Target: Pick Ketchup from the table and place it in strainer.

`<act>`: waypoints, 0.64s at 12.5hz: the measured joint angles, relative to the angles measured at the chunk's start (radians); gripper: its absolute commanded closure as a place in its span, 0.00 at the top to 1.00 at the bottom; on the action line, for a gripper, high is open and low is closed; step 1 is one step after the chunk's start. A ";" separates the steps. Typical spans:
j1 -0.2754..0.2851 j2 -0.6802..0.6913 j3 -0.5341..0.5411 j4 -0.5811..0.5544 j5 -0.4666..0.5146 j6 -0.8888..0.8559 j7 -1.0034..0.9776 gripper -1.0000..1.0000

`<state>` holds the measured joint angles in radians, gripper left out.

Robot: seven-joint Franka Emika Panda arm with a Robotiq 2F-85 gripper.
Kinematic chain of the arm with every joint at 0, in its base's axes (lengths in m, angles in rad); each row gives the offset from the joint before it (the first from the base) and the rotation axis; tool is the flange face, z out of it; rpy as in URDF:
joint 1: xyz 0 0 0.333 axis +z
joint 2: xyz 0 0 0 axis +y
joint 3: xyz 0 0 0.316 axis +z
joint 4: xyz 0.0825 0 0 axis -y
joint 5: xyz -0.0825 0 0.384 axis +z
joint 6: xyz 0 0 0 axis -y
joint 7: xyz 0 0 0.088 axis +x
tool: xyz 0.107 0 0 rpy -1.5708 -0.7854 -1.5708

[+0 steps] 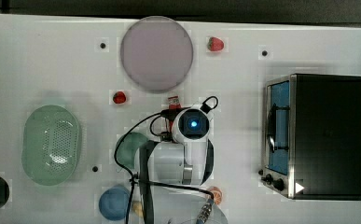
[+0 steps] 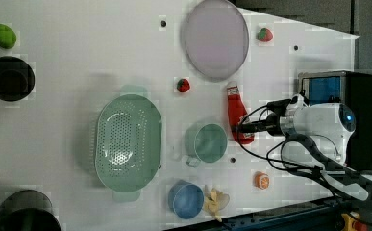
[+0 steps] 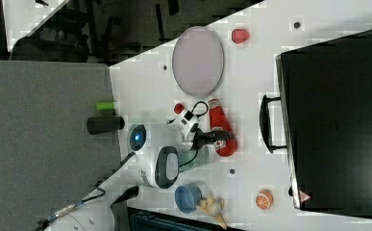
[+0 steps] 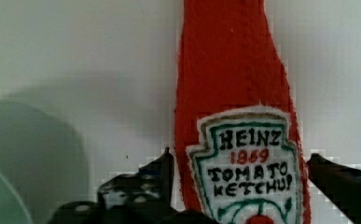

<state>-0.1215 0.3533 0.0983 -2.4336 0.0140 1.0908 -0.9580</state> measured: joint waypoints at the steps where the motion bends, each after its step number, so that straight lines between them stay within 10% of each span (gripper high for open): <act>1: -0.001 0.007 -0.001 -0.002 0.001 0.019 0.000 0.84; 3: 0.000 0.008 0.003 -0.002 0.001 0.034 -0.001 0.63; 8: -0.001 -0.026 0.003 -0.006 -0.007 0.042 -0.001 0.63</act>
<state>-0.1229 0.3269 0.1014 -2.4395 0.0066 1.1328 -0.9595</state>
